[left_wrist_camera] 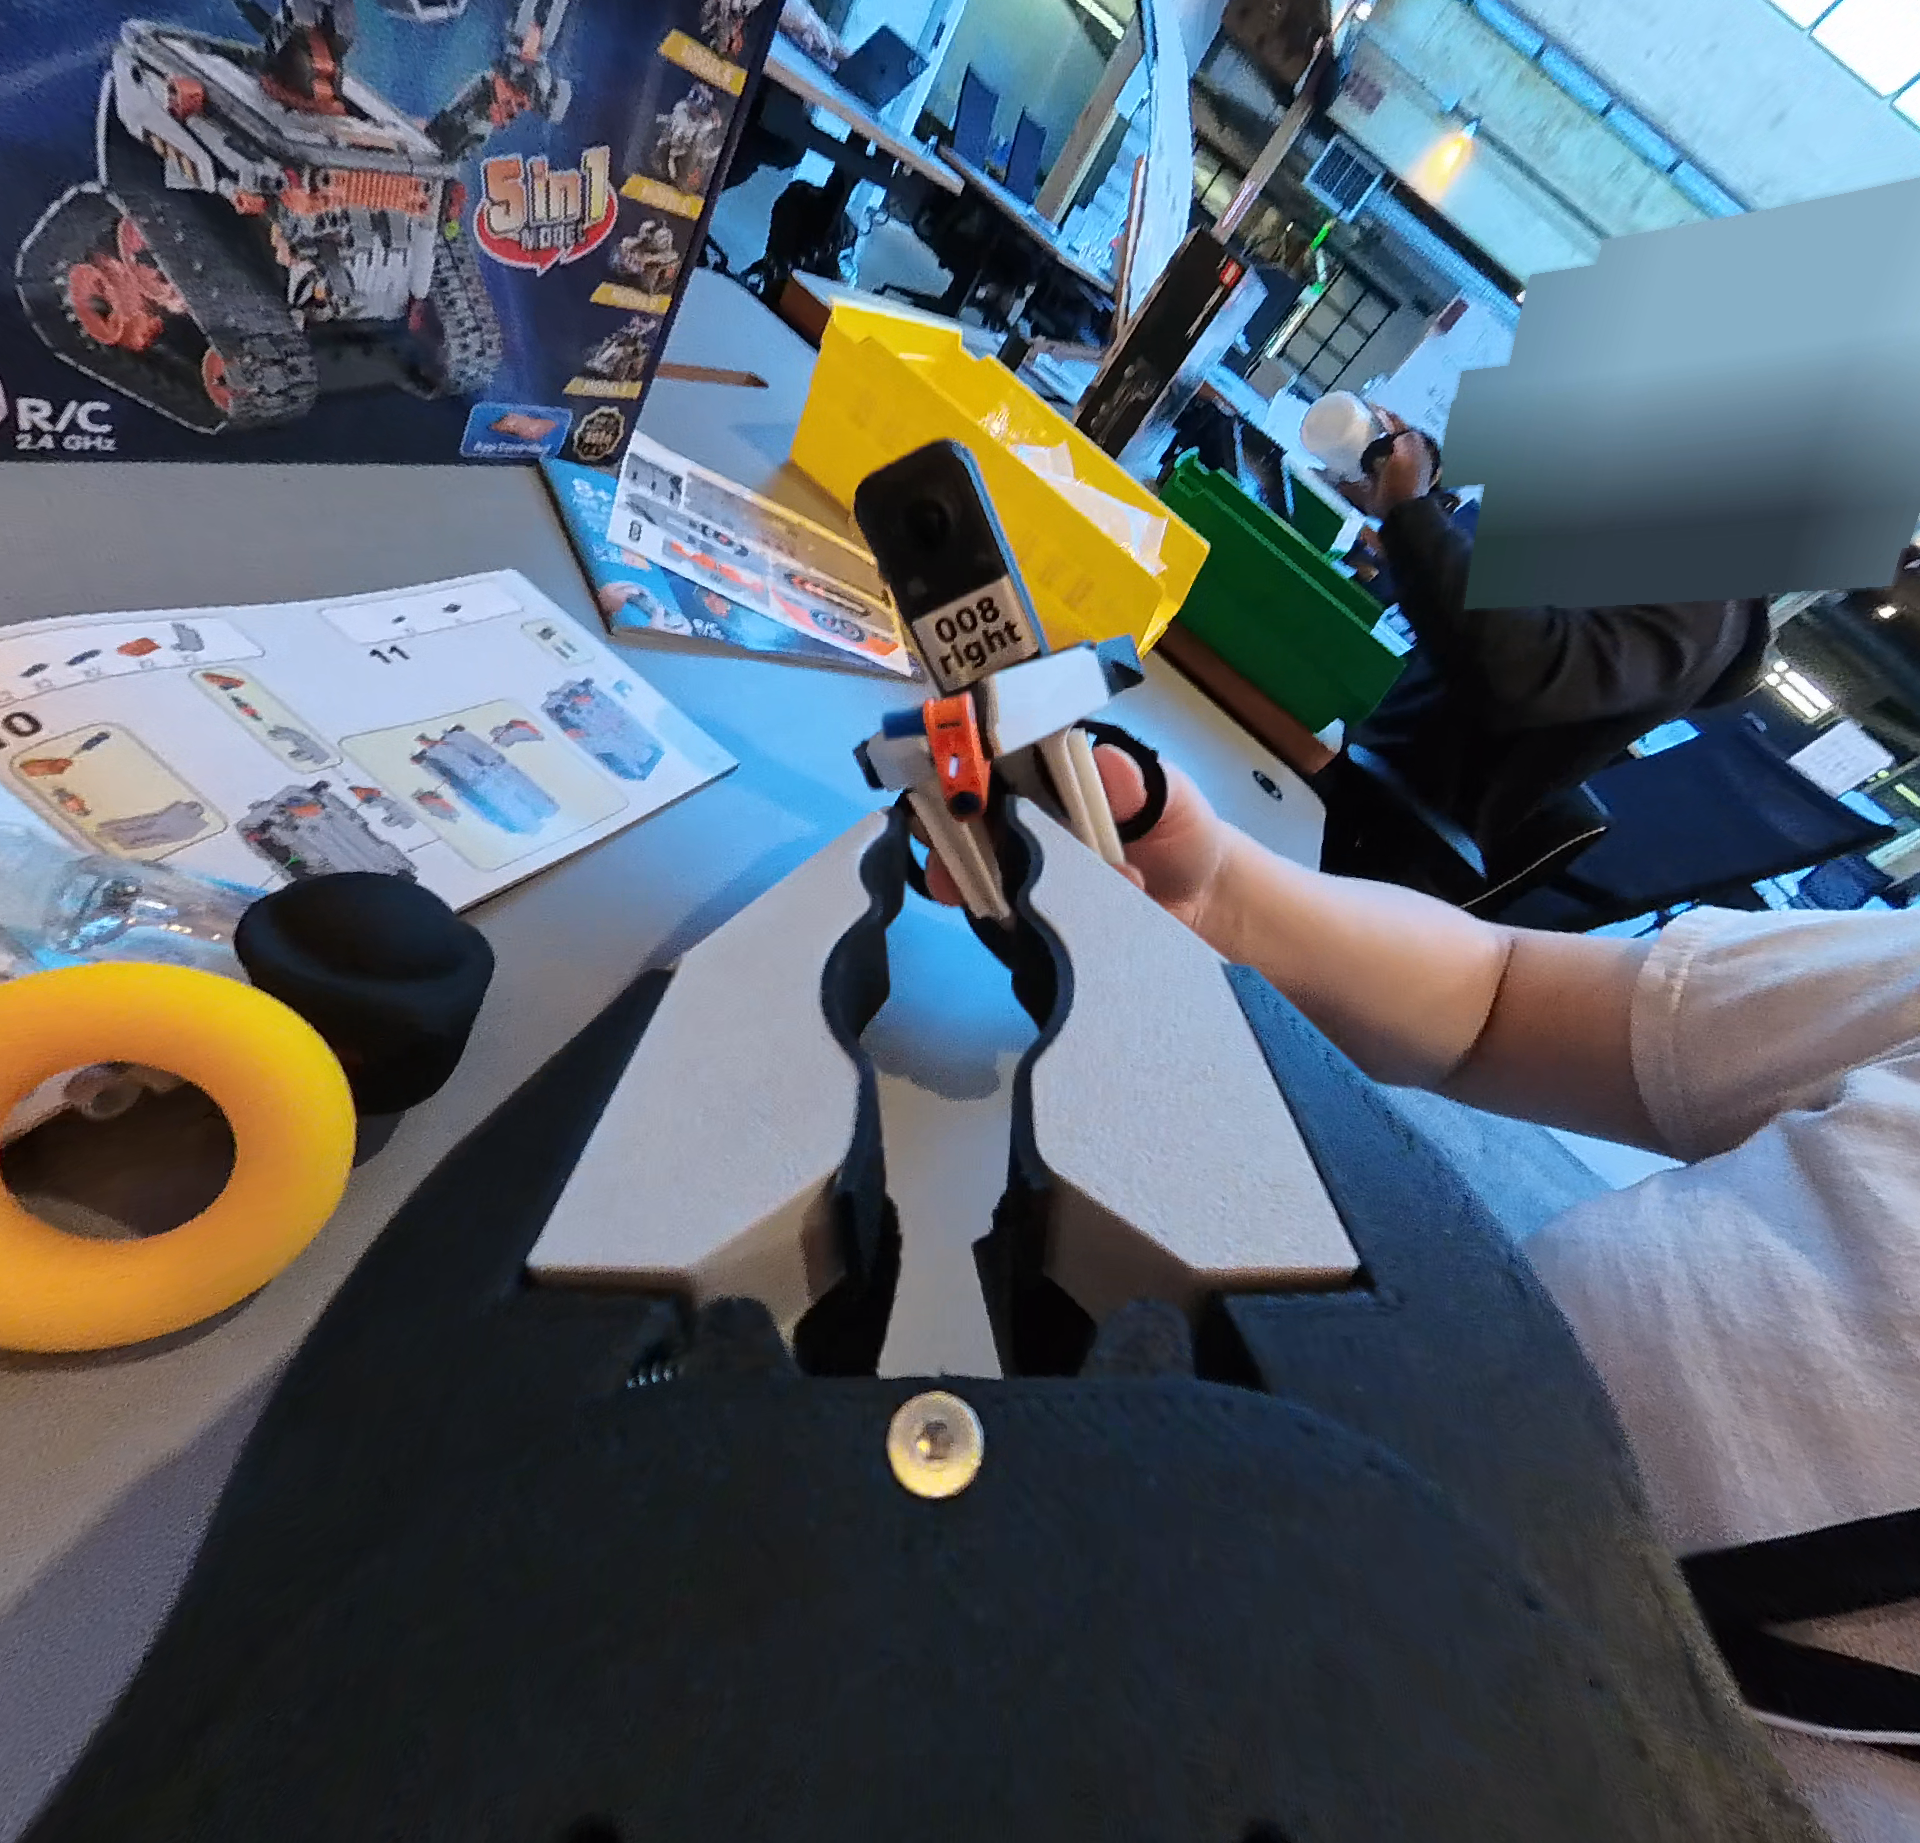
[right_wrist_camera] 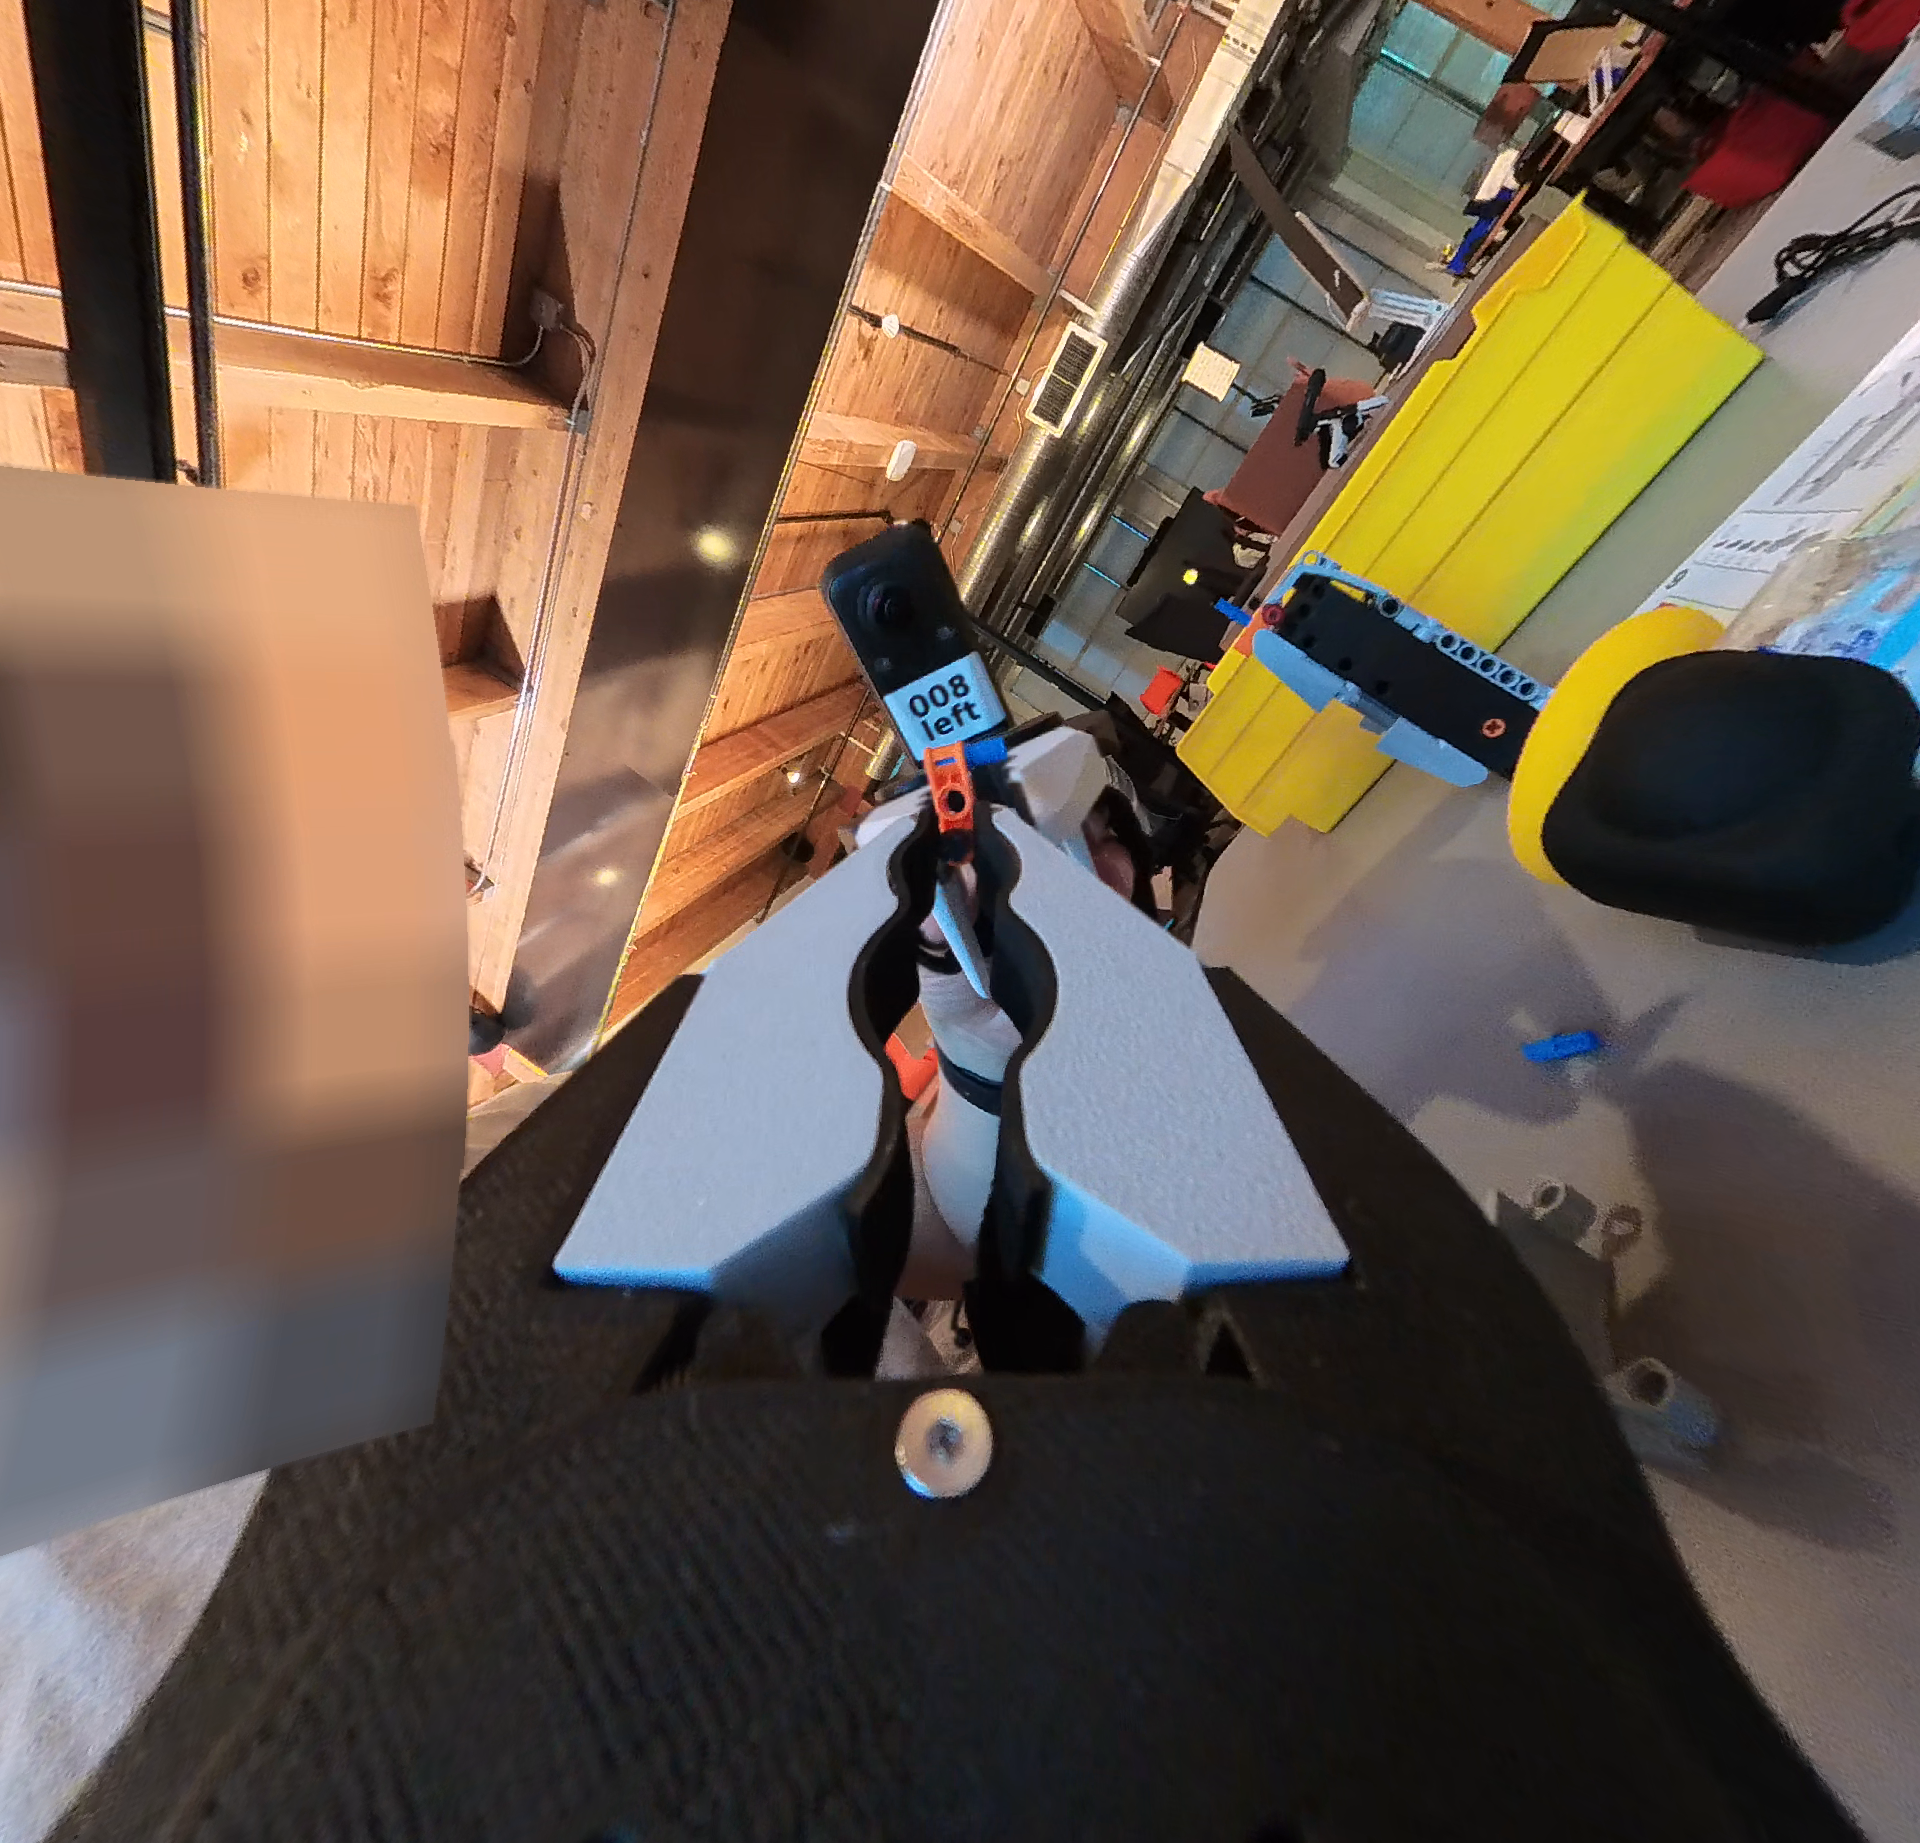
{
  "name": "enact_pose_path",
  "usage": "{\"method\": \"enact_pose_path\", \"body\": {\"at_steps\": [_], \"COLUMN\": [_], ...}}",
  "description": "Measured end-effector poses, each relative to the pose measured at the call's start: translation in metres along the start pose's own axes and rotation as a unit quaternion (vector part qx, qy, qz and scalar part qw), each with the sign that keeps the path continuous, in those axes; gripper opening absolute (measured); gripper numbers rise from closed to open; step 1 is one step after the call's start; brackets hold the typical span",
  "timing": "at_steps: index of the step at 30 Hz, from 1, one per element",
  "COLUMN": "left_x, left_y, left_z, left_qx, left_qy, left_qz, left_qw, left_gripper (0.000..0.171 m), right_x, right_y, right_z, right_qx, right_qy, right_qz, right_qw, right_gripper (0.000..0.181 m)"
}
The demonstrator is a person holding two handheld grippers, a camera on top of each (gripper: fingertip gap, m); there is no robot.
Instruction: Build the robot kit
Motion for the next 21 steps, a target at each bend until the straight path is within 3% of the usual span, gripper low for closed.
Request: {"method": "enact_pose_path", "body": {"at_steps": [12, 15, 17, 18, 21], "left_x": [0.002, 0.003, 0.002, 0.002, 0.003], "left_y": [0.001, 0.003, 0.005, 0.006, 0.007], "left_z": [-0.003, -0.003, -0.002, 0.0, 0.005], "left_qx": [0.024, 0.016, 0.008, 0.001, -0.025], "left_qy": [0.03, 0.059, 0.07, 0.074, 0.079], "left_qz": [0.046, 0.071, 0.077, 0.079, 0.077], "left_qw": [0.998, 0.996, 0.995, 0.994, 0.994], "left_gripper": [0.005, 0.005, 0.005, 0.005, 0.005], "right_x": [-0.002, -0.009, -0.012, -0.013, -0.017], "right_y": [-0.004, -0.005, -0.005, -0.004, -0.002], "right_z": [0.003, 0.006, 0.008, 0.009, 0.017], "right_qx": [0.0, -0.027, -0.055, -0.071, -0.117], "right_qy": [0.011, 0.1, 0.232, 0.316, 0.525], "right_qz": [-0.001, 0.007, 0.057, 0.089, 0.158], "right_qw": [1.0, 0.995, 0.969, 0.942, 0.828], "right_gripper": [0.005, 0.011, 0.025, 0.024, 0.019]}}
Point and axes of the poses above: each gripper's, where its closed fingertips meet, y back along the fingers, z out of its underside, x = y × z across the jaws, the point moved 4 cm from there along y, back along the fingers, and after that the axes turned 6 degrees about z, right-handed, at the moved point
